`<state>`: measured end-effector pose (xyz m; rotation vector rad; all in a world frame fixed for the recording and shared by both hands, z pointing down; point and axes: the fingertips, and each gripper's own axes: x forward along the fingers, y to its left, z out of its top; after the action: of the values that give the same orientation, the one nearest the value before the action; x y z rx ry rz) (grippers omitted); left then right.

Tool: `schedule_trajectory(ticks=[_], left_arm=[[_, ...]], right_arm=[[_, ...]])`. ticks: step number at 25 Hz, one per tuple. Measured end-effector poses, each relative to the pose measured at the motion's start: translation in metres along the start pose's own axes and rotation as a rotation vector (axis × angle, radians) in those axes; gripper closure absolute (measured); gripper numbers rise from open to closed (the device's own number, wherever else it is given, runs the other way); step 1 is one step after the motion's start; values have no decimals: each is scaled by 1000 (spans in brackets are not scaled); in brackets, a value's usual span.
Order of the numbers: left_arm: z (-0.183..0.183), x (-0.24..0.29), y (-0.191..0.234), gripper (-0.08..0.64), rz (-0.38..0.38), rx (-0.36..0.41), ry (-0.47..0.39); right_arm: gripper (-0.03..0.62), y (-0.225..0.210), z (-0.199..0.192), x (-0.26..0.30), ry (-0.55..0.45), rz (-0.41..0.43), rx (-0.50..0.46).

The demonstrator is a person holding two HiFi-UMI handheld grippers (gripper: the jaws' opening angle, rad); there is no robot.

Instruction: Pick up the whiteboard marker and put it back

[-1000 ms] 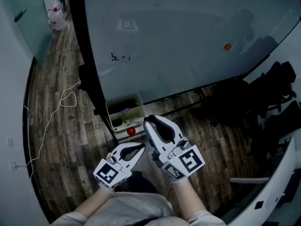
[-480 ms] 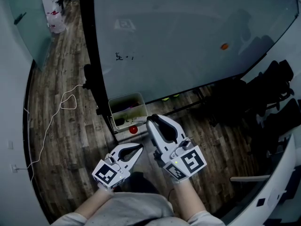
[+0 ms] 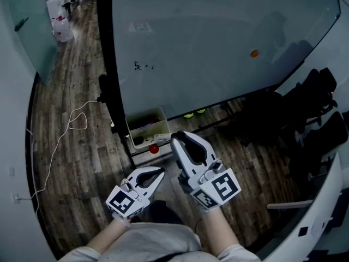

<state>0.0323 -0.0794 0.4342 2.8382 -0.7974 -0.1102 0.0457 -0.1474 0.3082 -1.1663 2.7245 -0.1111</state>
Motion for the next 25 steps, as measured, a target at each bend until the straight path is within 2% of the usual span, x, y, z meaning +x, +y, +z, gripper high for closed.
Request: schedule_trajectory(ticks=[25], left_arm=[[8, -16, -8, 545, -12, 11, -4]], right_arm=[[512, 15, 30, -14, -53, -23, -41]])
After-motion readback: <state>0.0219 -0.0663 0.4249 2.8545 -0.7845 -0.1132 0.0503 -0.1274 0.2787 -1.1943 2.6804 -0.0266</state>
